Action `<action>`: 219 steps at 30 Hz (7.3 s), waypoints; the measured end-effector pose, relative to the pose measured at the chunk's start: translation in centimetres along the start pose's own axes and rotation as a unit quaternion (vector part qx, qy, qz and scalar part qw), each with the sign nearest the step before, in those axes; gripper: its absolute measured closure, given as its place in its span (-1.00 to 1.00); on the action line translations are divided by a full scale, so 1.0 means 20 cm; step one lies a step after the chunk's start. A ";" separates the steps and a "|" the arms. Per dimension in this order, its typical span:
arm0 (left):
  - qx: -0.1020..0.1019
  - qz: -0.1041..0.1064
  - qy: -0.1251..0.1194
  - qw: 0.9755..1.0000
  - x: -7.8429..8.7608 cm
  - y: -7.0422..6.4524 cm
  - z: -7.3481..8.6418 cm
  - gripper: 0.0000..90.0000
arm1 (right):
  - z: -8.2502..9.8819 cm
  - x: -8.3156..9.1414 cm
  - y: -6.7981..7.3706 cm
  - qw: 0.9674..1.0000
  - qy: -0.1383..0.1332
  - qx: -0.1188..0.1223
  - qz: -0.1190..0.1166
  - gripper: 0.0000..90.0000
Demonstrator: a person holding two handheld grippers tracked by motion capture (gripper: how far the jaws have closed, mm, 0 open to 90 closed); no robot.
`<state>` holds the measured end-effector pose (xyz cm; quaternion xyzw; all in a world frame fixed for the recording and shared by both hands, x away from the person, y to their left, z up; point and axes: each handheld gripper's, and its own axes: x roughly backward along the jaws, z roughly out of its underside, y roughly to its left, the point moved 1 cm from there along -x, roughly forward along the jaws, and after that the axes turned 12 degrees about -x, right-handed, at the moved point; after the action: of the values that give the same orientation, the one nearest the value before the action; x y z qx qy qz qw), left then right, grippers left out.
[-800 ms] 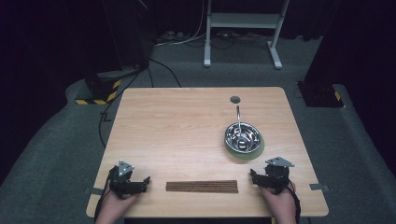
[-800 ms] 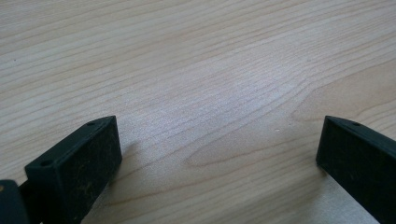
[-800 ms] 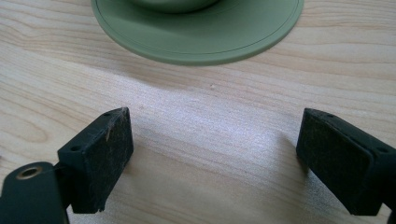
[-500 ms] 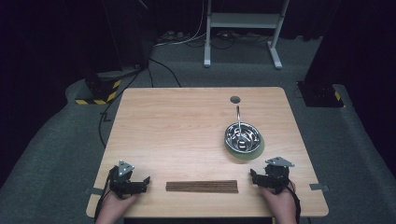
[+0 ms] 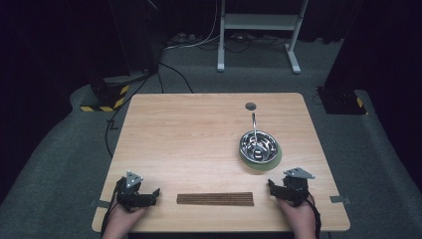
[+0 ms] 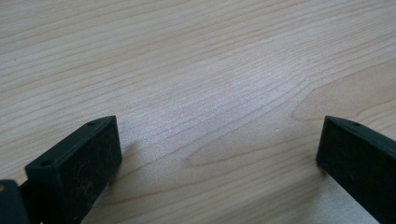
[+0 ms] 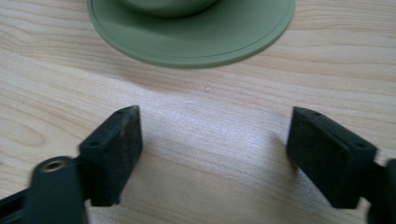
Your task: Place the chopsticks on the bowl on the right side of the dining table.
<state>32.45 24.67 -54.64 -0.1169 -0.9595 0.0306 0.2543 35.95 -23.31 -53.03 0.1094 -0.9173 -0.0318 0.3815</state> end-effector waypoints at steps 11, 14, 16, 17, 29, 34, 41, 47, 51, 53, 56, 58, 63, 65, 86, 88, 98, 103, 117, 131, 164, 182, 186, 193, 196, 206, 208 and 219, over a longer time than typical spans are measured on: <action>-0.018 0.005 0.011 1.000 0.00 0.01 0.00 -1.00 | 0.00 0.08 0.09 0.997 -0.006 0.044 -0.056 -0.01; -0.018 0.005 0.011 1.000 0.00 0.01 0.00 -1.00 | 0.01 0.08 0.11 0.997 -0.002 0.047 -0.060 0.02; -0.017 0.004 0.011 1.000 0.00 0.01 0.00 -1.00 | 0.01 0.08 0.14 0.996 0.003 0.056 -0.067 0.05; -0.017 0.004 0.011 1.000 0.00 0.01 0.00 -1.00 | 0.00 0.07 0.17 0.995 0.003 0.063 -0.072 0.07; -0.018 0.004 0.011 1.000 0.00 0.01 0.00 -1.00 | -0.12 0.03 0.51 0.984 0.008 0.114 -0.133 0.21; -0.004 0.001 0.001 1.000 0.00 0.00 0.00 -0.99 | -0.09 0.01 0.60 0.979 0.004 0.088 -0.183 0.26; -0.006 0.001 0.004 1.000 0.00 0.00 0.00 -0.99 | 0.00 0.01 0.67 0.971 0.026 0.129 -0.197 0.15; -0.006 0.001 0.003 1.000 0.00 0.00 0.00 -0.98 | 0.02 -0.02 0.67 0.971 0.048 0.123 -0.197 0.32; -0.007 0.001 0.002 1.000 0.00 0.00 0.00 -0.98 | 0.02 -0.03 0.67 0.971 0.058 0.131 -0.193 0.41; -0.006 0.001 0.002 1.000 0.00 0.00 0.00 -0.98 | 0.02 -0.03 0.67 0.970 0.056 0.136 -0.191 0.44; -0.007 0.002 0.002 1.000 0.00 0.00 0.00 -0.98 | 0.02 -0.03 0.67 0.970 0.060 0.137 -0.192 0.48; -0.007 0.002 0.002 1.000 0.00 0.00 0.00 -0.98 | 0.03 -0.04 0.67 0.970 0.062 0.138 -0.192 0.48; -0.009 0.003 0.003 1.000 0.01 0.00 0.00 -0.97 | 0.03 -0.04 0.67 0.969 0.065 0.138 -0.192 0.49; -0.009 0.003 0.004 1.000 0.01 0.00 0.00 -0.97 | 0.03 -0.03 0.67 0.969 0.066 0.137 -0.194 0.50; -0.015 0.004 0.005 1.000 0.01 0.01 0.00 -0.97 | 0.02 -0.05 0.64 0.973 0.068 0.128 -0.181 0.55; -0.014 0.004 0.005 1.000 0.01 0.01 0.00 -0.97 | 0.02 -0.05 0.63 0.974 0.066 0.126 -0.178 0.57; -0.017 0.005 0.006 1.000 0.01 0.01 0.00 -0.97 | -0.03 -0.08 0.54 0.977 0.060 0.127 -0.158 0.68; -0.017 0.005 0.006 1.000 0.01 0.01 0.00 -0.97 | -0.07 -0.12 0.53 0.976 0.066 0.135 -0.158 0.76; -0.019 0.010 0.007 1.000 0.01 0.01 0.00 -0.96 | -0.21 -0.17 0.58 0.971 0.069 0.159 -0.162 0.62; -0.015 0.012 0.004 1.000 0.01 0.00 0.00 -0.94 | -0.27 -0.24 0.68 0.963 0.091 0.192 -0.164 0.69; -0.017 0.011 0.001 1.000 0.01 0.00 0.00 -0.92 | -0.27 -0.31 0.71 0.951 0.095 0.236 -0.175 0.85; -0.017 0.011 0.001 1.000 0.02 0.00 0.00 -0.92 | -0.36 -0.20 0.68 0.955 0.060 0.245 -0.159 0.87; -0.017 0.011 0.001 1.000 0.02 0.00 0.00 -0.92 | -0.38 -0.15 0.64 0.958 0.051 0.238 -0.155 0.87; -0.014 0.010 -0.001 1.000 0.02 0.00 0.01 -0.91 | -0.42 -0.08 0.56 0.961 0.038 0.232 -0.144 0.87; -0.013 0.010 -0.001 1.000 0.02 0.00 0.01 -0.91 | -0.45 -0.05 0.52 0.964 0.033 0.228 -0.136 0.87; -0.014 0.011 -0.001 1.000 0.02 0.00 0.01 -0.91 | -0.55 -0.06 0.38 0.973 0.034 0.196 -0.113 0.87; -0.014 0.011 -0.001 1.000 0.02 0.00 0.01 -0.91 | -0.56 -0.06 0.37 0.974 0.032 0.195 -0.106 0.87; -0.014 0.011 -0.001 1.000 0.02 0.00 0.01 -0.91 | -0.66 -0.18 0.31 0.978 0.045 0.189 -0.077 0.87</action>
<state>32.12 24.74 -54.57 -0.1311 -0.9588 0.0202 0.2513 46.63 -16.08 -45.23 0.2515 -0.8772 0.1178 0.3916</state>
